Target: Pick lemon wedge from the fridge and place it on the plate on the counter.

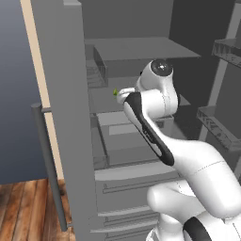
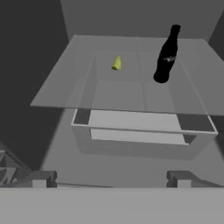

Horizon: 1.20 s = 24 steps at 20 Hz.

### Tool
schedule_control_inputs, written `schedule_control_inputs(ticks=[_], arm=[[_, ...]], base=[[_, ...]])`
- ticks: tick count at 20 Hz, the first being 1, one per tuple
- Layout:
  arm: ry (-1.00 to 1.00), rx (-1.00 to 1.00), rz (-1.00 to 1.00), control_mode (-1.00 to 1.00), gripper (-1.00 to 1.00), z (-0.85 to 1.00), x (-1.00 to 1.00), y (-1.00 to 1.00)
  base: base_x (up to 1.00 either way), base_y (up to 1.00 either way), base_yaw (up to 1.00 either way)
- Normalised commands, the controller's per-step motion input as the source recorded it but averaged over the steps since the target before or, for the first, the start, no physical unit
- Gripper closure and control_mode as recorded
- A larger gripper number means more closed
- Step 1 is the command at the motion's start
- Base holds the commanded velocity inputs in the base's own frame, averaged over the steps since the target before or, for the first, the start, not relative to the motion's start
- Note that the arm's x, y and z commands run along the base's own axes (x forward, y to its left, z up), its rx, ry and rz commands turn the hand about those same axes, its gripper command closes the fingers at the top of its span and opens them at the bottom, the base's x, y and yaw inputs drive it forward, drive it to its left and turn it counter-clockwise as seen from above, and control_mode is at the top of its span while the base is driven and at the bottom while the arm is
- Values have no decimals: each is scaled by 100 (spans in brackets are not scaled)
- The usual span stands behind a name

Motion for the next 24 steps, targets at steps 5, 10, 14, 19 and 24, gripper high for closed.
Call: schedule_control_inputs(ticks=[5,10,14,19,24], arm=[[0,5,0,-100,-100,-23,39,0],[0,2,0,-100,-100,-11,52,0],[0,1,0,-100,-100,-4,55,0],[0,0,0,-100,-100,-1,53,0],[0,0,0,-100,-100,-11,48,0]], base=[[0,0,0],[0,0,0],[0,0,0],[0,0,0],[0,0,0]])
